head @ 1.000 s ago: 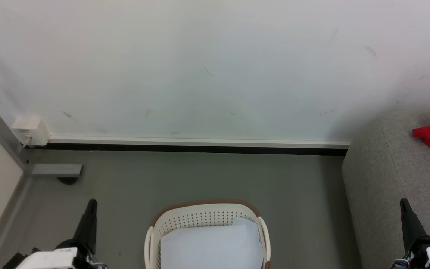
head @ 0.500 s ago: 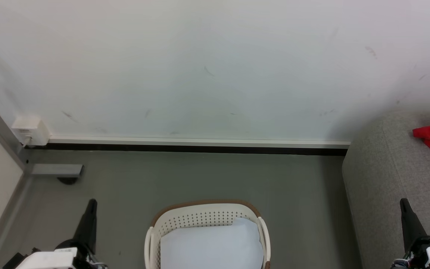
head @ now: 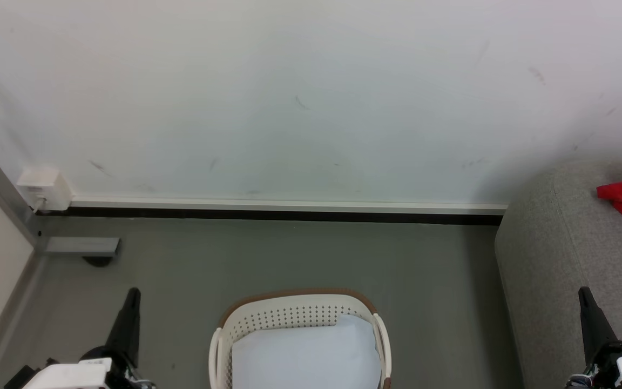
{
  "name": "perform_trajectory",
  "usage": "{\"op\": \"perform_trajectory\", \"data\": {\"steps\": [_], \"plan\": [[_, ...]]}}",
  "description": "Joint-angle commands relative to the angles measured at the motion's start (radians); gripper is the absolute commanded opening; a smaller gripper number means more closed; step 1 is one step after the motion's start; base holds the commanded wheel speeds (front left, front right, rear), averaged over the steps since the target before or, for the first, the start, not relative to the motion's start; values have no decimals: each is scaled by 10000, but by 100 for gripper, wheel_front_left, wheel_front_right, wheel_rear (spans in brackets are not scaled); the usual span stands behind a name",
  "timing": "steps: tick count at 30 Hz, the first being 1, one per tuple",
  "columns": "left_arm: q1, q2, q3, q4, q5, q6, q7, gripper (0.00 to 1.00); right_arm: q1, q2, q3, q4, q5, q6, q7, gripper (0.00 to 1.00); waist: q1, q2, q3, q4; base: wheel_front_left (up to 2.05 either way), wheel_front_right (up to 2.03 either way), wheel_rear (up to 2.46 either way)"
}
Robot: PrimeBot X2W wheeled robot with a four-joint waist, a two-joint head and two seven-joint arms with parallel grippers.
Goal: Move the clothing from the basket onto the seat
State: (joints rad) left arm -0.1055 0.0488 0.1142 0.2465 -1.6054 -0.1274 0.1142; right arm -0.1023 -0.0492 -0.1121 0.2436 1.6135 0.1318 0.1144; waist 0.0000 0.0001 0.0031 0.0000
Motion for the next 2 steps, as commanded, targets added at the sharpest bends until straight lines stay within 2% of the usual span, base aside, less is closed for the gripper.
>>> {"op": "perform_trajectory", "data": {"steps": [1,2], "plan": [[-77,23,23,-27,-139,-72,34,0,-140,-33,-44,30,-14,-21,30,0,0,-1,0,0,0,0,0],[-77,23,22,-27,-138,-72,34,0,-140,-33,-43,30,-14,-21,31,0,0,-1,0,0,0,0,0]]}}
